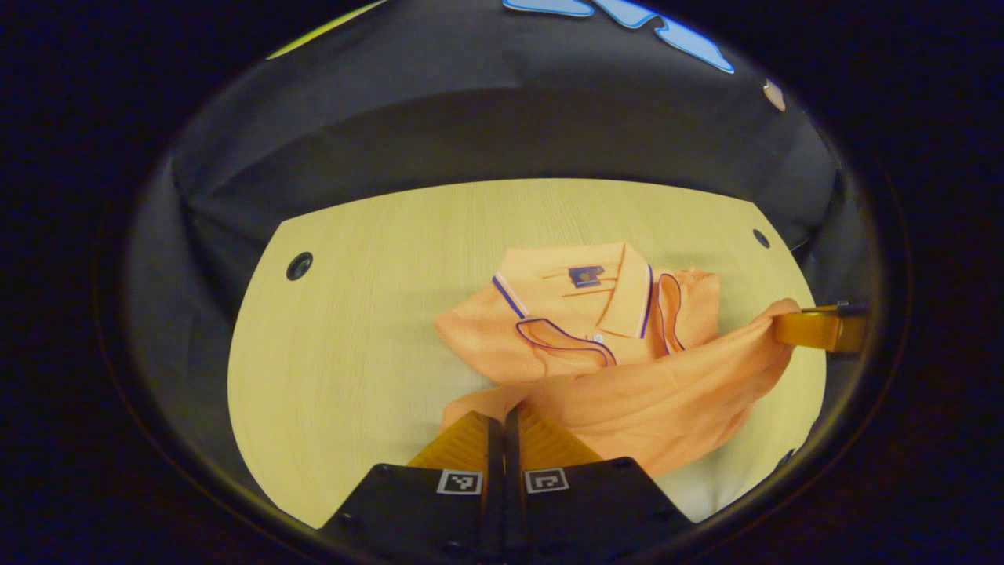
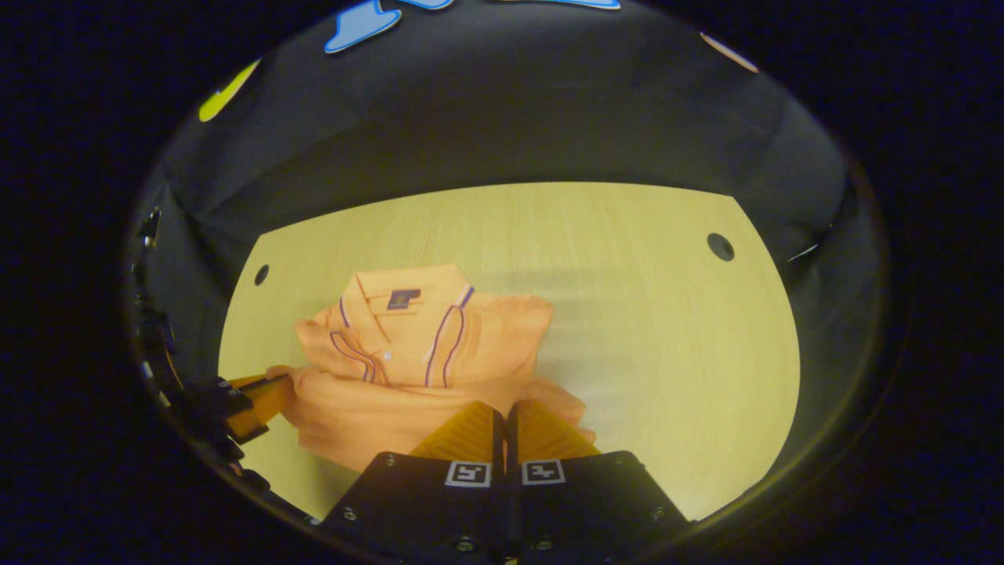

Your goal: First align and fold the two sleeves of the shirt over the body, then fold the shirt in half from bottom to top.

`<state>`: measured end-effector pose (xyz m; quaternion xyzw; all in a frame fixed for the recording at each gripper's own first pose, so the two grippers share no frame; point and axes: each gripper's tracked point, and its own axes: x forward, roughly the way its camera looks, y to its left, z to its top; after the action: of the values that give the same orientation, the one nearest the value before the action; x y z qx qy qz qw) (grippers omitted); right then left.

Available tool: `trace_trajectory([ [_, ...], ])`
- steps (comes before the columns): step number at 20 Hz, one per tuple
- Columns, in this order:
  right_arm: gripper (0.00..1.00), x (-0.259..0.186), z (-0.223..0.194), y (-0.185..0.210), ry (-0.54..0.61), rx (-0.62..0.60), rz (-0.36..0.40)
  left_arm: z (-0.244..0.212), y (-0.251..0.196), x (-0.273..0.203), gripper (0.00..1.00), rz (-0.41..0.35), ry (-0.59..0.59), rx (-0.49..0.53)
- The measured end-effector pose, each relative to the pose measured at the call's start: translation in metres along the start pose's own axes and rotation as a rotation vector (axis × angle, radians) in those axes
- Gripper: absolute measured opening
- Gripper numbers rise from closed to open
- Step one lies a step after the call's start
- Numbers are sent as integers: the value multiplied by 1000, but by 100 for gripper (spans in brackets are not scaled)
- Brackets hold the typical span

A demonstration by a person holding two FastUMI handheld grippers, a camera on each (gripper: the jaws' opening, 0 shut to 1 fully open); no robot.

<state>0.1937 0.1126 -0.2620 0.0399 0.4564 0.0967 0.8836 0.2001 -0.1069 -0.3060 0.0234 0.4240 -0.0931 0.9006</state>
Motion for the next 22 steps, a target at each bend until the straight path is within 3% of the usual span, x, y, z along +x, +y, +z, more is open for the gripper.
trace_trajectory([
  [7, 0, 63, 38, 5, -34, 37, 5, 16, 5, 59, 5, 13, -48, 50],
  [12, 0, 98, 54, -2, -72, 77, -14, 41, 1, 76, 5, 8, -171, 31],
  [21, 0, 118, 48, -4, -59, 73, -21, 41, 2, 82, 7, 27, -177, 67],
  [22, 4, 117, 47, -3, -58, 70, -19, 40, 2, 83, 10, 27, -175, 83],
])
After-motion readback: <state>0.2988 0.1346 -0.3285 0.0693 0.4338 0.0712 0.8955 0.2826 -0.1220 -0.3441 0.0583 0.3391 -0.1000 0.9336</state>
